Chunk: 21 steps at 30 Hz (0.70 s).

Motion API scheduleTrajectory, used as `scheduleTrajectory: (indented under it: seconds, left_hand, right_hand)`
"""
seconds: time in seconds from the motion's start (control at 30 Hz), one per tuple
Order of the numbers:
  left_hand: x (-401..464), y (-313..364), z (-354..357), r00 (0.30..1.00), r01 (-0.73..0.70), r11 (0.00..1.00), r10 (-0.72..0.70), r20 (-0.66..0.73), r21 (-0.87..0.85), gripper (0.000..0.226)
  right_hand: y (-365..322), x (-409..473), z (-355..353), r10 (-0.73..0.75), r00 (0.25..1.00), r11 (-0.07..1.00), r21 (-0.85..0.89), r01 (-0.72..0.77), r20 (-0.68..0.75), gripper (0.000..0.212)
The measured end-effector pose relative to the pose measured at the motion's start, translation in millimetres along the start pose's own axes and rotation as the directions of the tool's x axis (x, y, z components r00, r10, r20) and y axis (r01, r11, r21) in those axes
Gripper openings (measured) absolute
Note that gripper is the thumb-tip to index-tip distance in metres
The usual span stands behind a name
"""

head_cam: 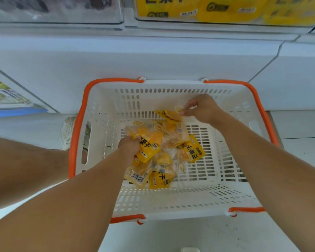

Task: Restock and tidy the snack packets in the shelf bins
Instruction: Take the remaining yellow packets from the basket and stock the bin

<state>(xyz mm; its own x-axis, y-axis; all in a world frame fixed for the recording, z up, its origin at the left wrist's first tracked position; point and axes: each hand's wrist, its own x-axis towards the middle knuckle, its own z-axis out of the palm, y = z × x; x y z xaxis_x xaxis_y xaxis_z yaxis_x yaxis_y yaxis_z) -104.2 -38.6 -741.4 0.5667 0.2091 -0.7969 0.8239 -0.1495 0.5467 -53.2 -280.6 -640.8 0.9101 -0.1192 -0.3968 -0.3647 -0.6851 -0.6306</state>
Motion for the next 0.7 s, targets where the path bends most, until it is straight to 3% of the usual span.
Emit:
scheduleTrajectory:
  seconds: [0.07, 0.13, 0.2, 0.3, 0.37, 0.47, 0.53, 0.63, 0.7]
  left_hand:
    - [8, -2, 0, 0.998, 0.004, 0.998, 0.0, -0.064, 0.065, 0.029]
    - [14, -5, -1, 0.99, -0.018, 0.991, 0.036, -0.137, 0.132, 0.04]
    - [9, -5, 0, 0.987, -0.086, 0.988, 0.102, -0.121, 0.128, 0.045]
    - [-1, -3, 3, 0.991, -0.113, 0.993, 0.115, 0.064, -0.041, 0.036]
    - [-10, 0, 3, 0.971, -0.028, 0.987, 0.065, 0.229, -0.161, 0.048]
    - [-24, 9, 2, 0.922, 0.078, 0.978, 0.004, 0.388, -0.195, 0.043]
    - [-33, 12, 0, 0.889, 0.134, 0.975, -0.039, 0.456, -0.178, 0.04]
    - [-42, 19, -3, 0.819, 0.154, 0.972, -0.024, 0.573, -0.179, 0.057]
    - [-45, 23, -6, 0.789, 0.15, 0.971, -0.005, 0.615, -0.184, 0.069]
  right_hand:
    - [-5, -1, -20, 0.022, 0.981, 0.992, 0.12, -0.046, 0.192, 0.025]
    - [-6, -5, -36, 0.005, 0.895, 0.961, 0.245, -0.127, 0.447, 0.008]
    - [-3, -5, -36, 0.012, 0.823, 0.931, 0.295, -0.217, 0.567, 0.023]
    - [9, -3, -13, 0.097, 0.844, 0.941, 0.228, -0.25, 0.527, 0.036]
    - [23, -4, 10, 0.167, 0.828, 0.916, 0.226, -0.331, 0.536, 0.059]
    - [31, -14, 37, 0.164, 0.834, 0.866, 0.329, -0.378, 0.527, 0.033]
    - [31, -18, 46, 0.157, 0.89, 0.872, 0.364, -0.328, 0.427, 0.034]
    - [26, -20, 46, 0.14, 0.946, 0.901, 0.359, -0.244, 0.292, 0.021]
    - [25, -16, 43, 0.103, 0.972, 0.946, 0.281, -0.161, 0.211, 0.027]
